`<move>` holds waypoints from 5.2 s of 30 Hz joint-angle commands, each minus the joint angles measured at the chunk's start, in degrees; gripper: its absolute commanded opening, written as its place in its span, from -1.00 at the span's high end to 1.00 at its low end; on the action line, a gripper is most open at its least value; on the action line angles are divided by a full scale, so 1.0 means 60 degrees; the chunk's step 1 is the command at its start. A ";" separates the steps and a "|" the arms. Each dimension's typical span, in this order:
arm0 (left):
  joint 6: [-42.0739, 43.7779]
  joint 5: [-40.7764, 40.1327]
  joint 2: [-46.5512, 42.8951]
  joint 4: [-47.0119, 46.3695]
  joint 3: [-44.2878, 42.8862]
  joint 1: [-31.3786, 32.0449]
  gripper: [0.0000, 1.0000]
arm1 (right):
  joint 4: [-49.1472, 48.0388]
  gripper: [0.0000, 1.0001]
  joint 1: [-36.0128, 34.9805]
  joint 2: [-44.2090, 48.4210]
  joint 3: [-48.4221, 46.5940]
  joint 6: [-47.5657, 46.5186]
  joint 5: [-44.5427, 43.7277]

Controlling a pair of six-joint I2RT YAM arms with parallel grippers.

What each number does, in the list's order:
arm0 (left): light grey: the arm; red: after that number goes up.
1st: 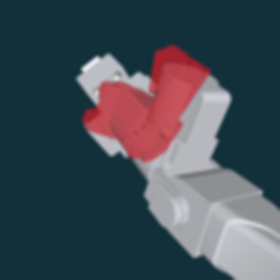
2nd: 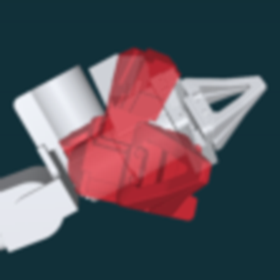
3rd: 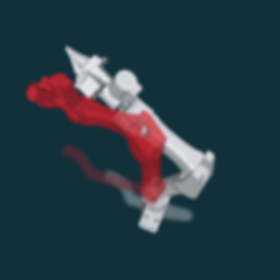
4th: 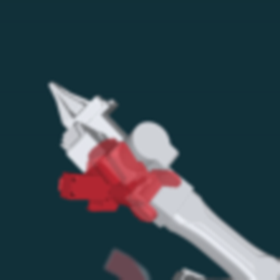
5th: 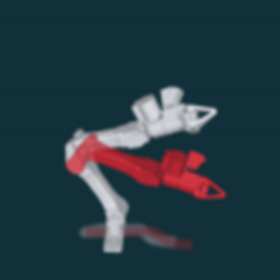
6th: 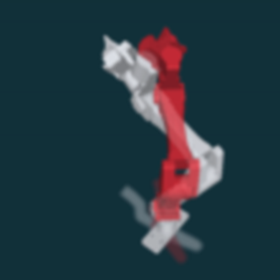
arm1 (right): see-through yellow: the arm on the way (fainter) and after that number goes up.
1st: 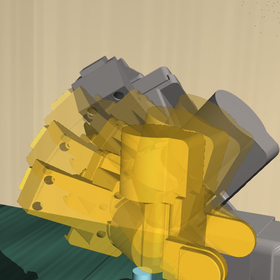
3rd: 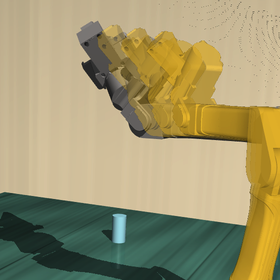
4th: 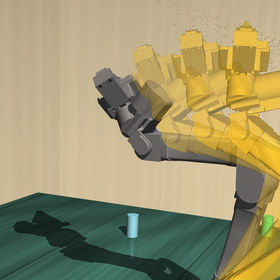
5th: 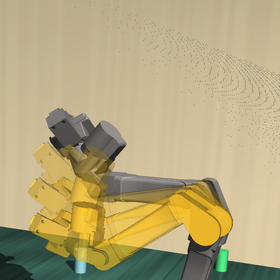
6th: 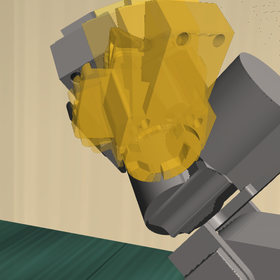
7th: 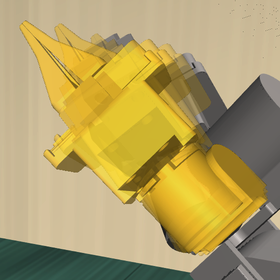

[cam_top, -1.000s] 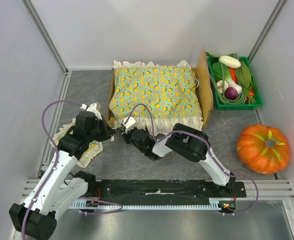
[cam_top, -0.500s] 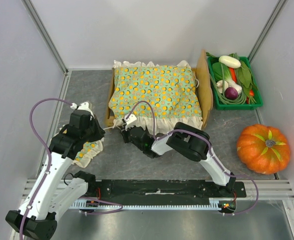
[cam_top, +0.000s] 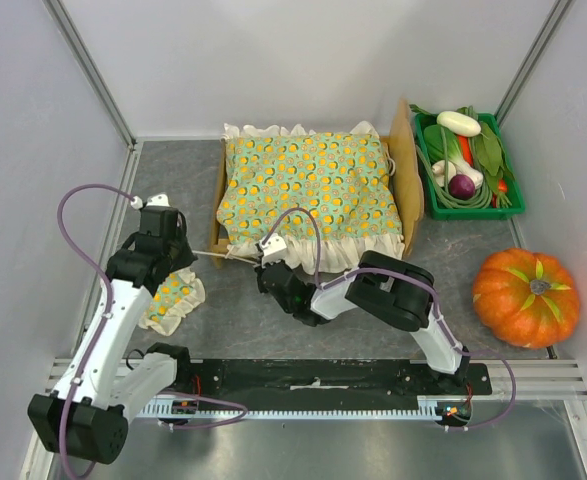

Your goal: Set up the pet bed

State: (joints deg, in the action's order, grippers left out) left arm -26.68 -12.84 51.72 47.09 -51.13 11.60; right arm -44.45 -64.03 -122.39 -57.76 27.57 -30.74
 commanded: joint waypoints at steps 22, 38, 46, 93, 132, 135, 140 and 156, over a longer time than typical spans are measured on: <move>0.1106 0.0824 0.0520 -0.0218 -0.0690 -0.1478 -0.57 | 0.1224 -0.47 -0.0696 0.4077 0.1569 -0.1006 0.4243; 0.1179 0.2550 0.4017 -0.2618 -0.5142 0.1713 -0.89 | 1.1341 -0.91 0.5008 0.7451 -0.3568 -0.2765 -0.0020; 0.1735 0.3692 0.5865 -0.4155 -0.5935 0.3426 -0.89 | 1.2271 -0.86 0.7653 0.7009 -0.4100 -0.2501 0.1578; 0.1737 0.2230 0.6627 -0.5124 -0.5203 0.6618 -0.71 | 1.2066 0.85 0.7859 0.8137 -0.1697 -0.1900 0.5739; 0.1283 0.1375 0.6249 -0.7042 -0.2716 0.6465 0.96 | 1.2490 -0.06 0.7360 0.8972 -0.1989 -0.2089 0.4084; 0.1004 0.2080 0.5589 -0.7233 -0.2363 0.5805 0.96 | 1.2578 -0.25 0.7463 0.9147 -0.2676 -0.2368 0.4040; 0.0975 0.2915 0.5179 -0.7130 -0.2245 0.5187 0.96 | 1.2608 -0.35 0.7464 0.9558 -0.3205 -0.2999 0.5428; 0.0418 0.4483 0.5324 -0.7585 -0.1292 0.3634 0.96 | 1.2816 0.10 0.5340 0.8094 -0.2081 -0.3599 0.6135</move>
State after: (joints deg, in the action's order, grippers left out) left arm -22.41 10.94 83.26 4.99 -59.13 34.06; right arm 33.71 -31.53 -73.12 -73.80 7.16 9.30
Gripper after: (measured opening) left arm 0.023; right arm 0.456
